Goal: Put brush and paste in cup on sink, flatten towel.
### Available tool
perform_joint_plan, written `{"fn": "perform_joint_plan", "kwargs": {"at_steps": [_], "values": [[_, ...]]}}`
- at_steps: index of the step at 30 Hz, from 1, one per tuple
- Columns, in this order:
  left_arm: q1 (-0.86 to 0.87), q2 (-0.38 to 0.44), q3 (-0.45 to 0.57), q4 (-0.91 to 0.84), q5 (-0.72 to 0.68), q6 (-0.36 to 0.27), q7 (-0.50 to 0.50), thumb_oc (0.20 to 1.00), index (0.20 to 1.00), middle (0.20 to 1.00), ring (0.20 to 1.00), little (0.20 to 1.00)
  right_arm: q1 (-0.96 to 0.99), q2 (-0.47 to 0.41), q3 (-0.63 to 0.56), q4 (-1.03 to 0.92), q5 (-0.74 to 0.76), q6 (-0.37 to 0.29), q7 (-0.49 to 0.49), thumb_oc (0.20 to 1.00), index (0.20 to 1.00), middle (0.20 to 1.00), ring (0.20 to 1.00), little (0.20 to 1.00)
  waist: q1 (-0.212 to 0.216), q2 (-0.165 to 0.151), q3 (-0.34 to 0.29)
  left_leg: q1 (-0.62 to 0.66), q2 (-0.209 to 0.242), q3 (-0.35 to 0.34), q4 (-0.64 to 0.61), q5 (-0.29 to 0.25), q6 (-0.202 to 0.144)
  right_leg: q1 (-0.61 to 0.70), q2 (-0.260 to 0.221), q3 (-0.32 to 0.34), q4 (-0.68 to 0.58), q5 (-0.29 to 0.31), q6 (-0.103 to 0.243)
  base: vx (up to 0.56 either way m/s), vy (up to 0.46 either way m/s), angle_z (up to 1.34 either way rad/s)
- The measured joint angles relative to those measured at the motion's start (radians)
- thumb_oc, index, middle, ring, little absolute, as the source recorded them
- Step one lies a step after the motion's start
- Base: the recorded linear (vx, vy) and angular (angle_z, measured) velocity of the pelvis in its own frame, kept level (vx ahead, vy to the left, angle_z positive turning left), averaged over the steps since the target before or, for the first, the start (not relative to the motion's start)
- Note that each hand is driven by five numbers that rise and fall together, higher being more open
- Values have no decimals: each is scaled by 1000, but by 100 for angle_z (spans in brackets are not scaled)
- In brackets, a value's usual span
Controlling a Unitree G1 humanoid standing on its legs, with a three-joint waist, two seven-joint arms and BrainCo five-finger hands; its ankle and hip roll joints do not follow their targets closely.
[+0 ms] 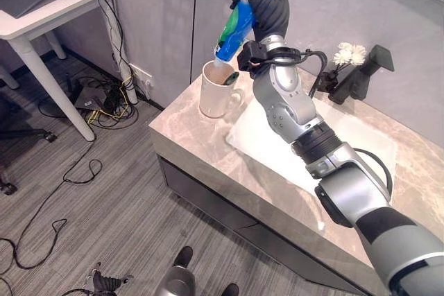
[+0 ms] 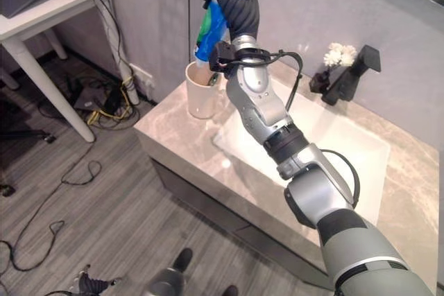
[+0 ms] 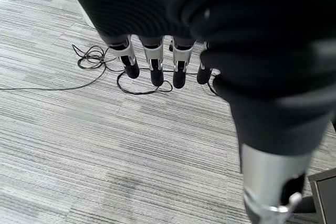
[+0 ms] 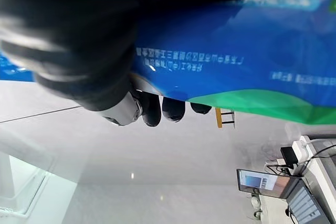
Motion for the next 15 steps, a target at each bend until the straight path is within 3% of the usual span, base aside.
{"fn": "perform_joint_plan", "kwargs": {"at_steps": [15], "values": [[-29,-1,-8,-1,0,-5,0,1000,1000,1000,1000,1000,-2,-25,34,42,-69,11,1,200,200,200,200,200,1,14,10,-18,-11,-14,7,-1,1,-7,-8,-20,0,1,2,-1,2,4]]}}
